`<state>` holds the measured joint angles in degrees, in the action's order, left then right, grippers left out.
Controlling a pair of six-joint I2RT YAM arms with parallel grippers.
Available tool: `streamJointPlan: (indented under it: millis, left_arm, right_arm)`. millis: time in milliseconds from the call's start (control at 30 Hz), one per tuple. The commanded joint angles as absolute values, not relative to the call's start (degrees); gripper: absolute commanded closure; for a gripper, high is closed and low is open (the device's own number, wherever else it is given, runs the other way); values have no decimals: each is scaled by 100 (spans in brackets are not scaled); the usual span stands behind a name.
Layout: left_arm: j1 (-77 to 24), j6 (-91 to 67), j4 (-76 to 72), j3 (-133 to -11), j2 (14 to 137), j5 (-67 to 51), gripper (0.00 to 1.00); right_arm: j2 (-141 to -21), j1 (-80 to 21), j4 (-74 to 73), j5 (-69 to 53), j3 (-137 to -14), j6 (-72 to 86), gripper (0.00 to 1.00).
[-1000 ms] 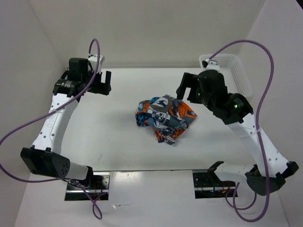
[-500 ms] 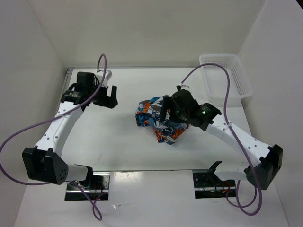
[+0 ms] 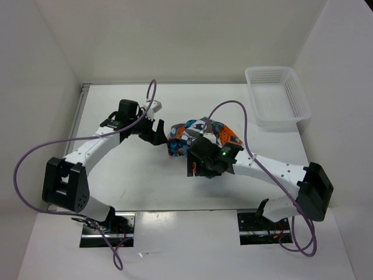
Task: Fold and stack the shorts
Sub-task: Move the shorts to the center of the board
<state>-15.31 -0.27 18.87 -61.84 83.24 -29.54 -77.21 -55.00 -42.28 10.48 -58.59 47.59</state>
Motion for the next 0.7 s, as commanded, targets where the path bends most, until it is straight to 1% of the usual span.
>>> streamJointPlan:
  millis: [0, 67, 133, 200, 233, 400, 467, 500, 567, 600, 633, 667]
  left_arm:
    - [-1503, 0, 1283, -6064, 8788, -2927, 4]
    - [-1503, 0, 1230, -6187, 9252, -2927, 6]
    - [-1634, 0, 1291, -6476, 9683, -2787, 6]
    - [-1635, 0, 1292, -6626, 9930, -2786, 6]
    - [-1635, 0, 1292, -6679, 10140, -2891, 5]
    - [-1810, 0, 976, -6907, 10581, -3199, 5]
    - [-1880, 0, 818, -6978, 10723, -3480, 9]
    - [-1881, 0, 765, -6979, 10810, -3541, 20]
    - [-1881, 0, 712, -7031, 10872, -3665, 39]
    - [-1881, 0, 712, -7031, 10872, -3743, 50]
    - [-1881, 0, 712, -7031, 10872, -3744, 80]
    - [-1881, 0, 712, -7083, 10872, -3744, 91]
  right_arm:
    - [-7989, -5599, -3911, 1194, -5827, 5168, 11]
    - [-8146, -5599, -3911, 1502, -5914, 5282, 13]
    - [-8200, -5327, -3911, 1564, -5915, 5282, 13]
    - [-8252, -5116, -3841, 1678, -5915, 5282, 16]
    - [-8253, -5054, -3780, 1679, -5915, 5282, 16]
    - [-8253, -4870, -3718, 1626, -5968, 5221, 16]
    - [-8358, -4869, -3718, 1626, -5968, 5221, 16]
    - [-8472, -4869, -3718, 1626, -5968, 5160, 16]
    - [-8586, -4869, -3718, 1704, -5968, 5159, 14]
    - [-8674, -4869, -3718, 1705, -6020, 5159, 16]
    - [-8675, -4808, -3648, 1757, -6021, 5159, 18]
    - [-8736, -4721, -3587, 1758, -6021, 5159, 22]
